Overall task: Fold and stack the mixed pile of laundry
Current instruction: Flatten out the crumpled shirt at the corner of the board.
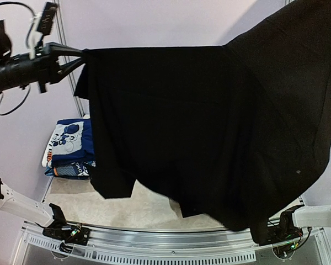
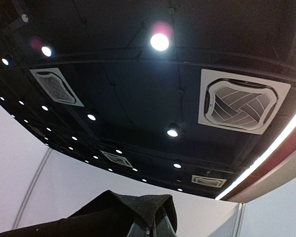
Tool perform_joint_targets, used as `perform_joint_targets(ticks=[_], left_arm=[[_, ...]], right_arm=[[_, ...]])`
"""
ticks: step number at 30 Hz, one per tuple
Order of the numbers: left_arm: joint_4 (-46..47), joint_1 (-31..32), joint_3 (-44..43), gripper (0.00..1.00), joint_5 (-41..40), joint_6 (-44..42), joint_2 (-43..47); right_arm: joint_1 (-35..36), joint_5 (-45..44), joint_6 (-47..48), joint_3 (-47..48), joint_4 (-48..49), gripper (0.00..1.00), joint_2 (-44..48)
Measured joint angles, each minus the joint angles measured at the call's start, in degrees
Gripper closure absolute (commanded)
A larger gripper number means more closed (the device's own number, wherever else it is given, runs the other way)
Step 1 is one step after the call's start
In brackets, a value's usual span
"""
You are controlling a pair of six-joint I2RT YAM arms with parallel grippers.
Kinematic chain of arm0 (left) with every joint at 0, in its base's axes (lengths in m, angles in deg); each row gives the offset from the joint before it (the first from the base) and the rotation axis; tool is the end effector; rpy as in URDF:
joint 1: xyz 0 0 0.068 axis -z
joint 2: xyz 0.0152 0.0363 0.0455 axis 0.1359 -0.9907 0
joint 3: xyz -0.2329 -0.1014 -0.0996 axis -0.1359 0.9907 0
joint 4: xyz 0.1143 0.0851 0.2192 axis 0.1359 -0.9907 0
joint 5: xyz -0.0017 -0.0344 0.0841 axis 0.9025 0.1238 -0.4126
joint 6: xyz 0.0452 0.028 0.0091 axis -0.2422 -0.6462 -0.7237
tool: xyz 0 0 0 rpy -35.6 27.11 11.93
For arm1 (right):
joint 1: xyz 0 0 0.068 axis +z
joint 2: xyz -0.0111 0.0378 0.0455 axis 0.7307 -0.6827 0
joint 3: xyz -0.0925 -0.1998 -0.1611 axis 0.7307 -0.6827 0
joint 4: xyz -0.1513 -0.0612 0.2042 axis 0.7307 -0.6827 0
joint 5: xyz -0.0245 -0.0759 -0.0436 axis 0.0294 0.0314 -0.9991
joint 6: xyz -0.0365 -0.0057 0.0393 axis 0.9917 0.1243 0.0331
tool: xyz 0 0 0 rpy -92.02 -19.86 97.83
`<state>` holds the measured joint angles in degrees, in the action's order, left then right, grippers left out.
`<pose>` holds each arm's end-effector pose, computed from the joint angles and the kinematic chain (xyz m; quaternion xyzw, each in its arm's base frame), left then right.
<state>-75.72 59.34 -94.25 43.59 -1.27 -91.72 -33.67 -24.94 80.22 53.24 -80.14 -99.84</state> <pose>0.0910 -0.1208 0.5710 0.3920 0.6416 -0.2927 0.5907 0.0026 0.0099 0.6845 -0.1764 0.2636 0.0774 0.9452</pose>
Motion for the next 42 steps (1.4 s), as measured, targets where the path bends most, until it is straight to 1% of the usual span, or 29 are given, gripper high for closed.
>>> perform_joint_targets(ticks=[2, 3, 7, 8, 9, 10, 11, 12, 13, 14, 16, 17, 19, 21, 23, 25, 27, 31, 35, 38, 39, 40, 42], left_arm=[[-0.3, -1.4, -2.0, 1.00, -3.6, 0.1, -4.2], [-0.3, -2.7, -2.8, 1.00, -4.2, 0.5, -6.5], [-0.4, -11.0, -4.7, 0.99, -3.8, 5.3, -20.6], [-0.6, -12.9, -5.0, 0.86, -3.7, 6.9, -24.9], [-0.8, -14.7, -5.2, 0.67, -3.8, 8.5, -30.0], [-1.4, -16.3, -5.5, 0.49, -4.1, 10.2, -35.2], [-2.1, -17.4, -5.6, 0.34, -4.4, 11.6, -39.5], [-3.3, -18.7, -6.1, 0.25, -5.0, 13.8, -44.7], [-4.9, -19.8, -6.8, 0.14, -5.7, 15.7, -49.8], [-6.4, -20.5, -7.3, 0.03, -6.3, 17.1, -54.4], [-9.7, -21.6, -7.3, 0.01, -7.7, 19.4, -61.0], [-10.9, -21.8, -6.7, 0.00, -8.3, 20.2, -62.4], [-11.9, -21.6, -3.7, 0.00, -8.9, 21.3, -61.8], [-11.4, -21.1, -0.1, 0.00, -9.2, 22.2, -58.5], [-10.7, -20.7, 4.5, 0.01, -9.3, 23.2, -53.2], [-9.4, -20.5, 8.6, 0.02, -9.4, 24.1, -48.0], [-8.0, -20.4, 12.2, 0.05, -9.5, 24.9, -43.5], [-4.7, -20.4, 19.0, 0.09, -9.4, 25.6, -38.7], [-3.0, -20.2, 24.9, 0.12, -9.3, 25.7, -38.2], [-2.6, -19.9, 28.7, 0.14, -9.4, 25.6, -37.9], [-2.5, -19.8, 30.0, 0.15, -9.4, 25.5, -37.5], [-2.5, -19.8, 31.0, 0.15, -9.4, 25.5, -37.1], [-2.3, -19.6, 32.9, 0.17, -9.4, 25.5, -36.3]], right_arm=[[0.0, -3.1, 2.5, -0.4, 0.7, 1.00, -2.1], [0.0, -4.9, 3.8, -1.1, 1.3, 1.00, -3.5], [-0.1, -10.8, 7.1, -5.5, 4.5, 1.00, -12.1], [-0.1, -12.0, 7.6, -6.8, 5.6, 1.00, -16.0], [-0.1, -13.0, 8.0, -7.6, 6.8, 0.98, -20.3], [-0.1, -13.9, 8.2, -8.3, 7.3, 0.85, -24.2], [-0.2, -15.1, 8.2, -8.3, 7.9, 0.53, -29.1], [-0.2, -16.4, 7.8, -8.0, 8.4, 0.30, -35.2], [-0.2, -17.8, 7.5, -7.2, 8.3, 0.11, -41.4], [-0.3, -18.9, 6.7, -5.6, 7.1, 0.02, -47.8], [-0.3, -20.5, 4.2, -0.1, 2.4, 0.01, -59.5], [-0.1, -21.4, 3.1, 3.4, -0.2, 0.01, -64.9], [0.3, -23.0, 1.4, 6.9, -3.8, 0.01, -71.8], [0.9, -24.1, 0.3, 6.8, -6.5, 0.01, -73.9], [1.7, -24.9, -1.1, 6.3, -7.9, 0.01, -73.9], [2.6, -25.4, -2.5, 5.6, -7.8, 0.01, -72.4], [3.6, -25.8, -4.5, 1.9, -7.8, 0.02, -68.7], [6.1, -24.1, -9.6, -12.6, -6.7, 0.05, -56.6], [10.6, -20.9, -13.8, -27.2, -7.0, 0.09, -45.3], [16.2, -18.9, -16.8, -33.6, -8.0, 0.16, -40.4], [16.9, -18.0, -17.9, -35.0, -8.7, 0.20, -40.0], [19.9, -17.0, -19.2, -36.0, -9.5, 0.23, -39.0], [22.9, -15.3, -21.6, -37.3, -10.8, 0.30, -38.8]])
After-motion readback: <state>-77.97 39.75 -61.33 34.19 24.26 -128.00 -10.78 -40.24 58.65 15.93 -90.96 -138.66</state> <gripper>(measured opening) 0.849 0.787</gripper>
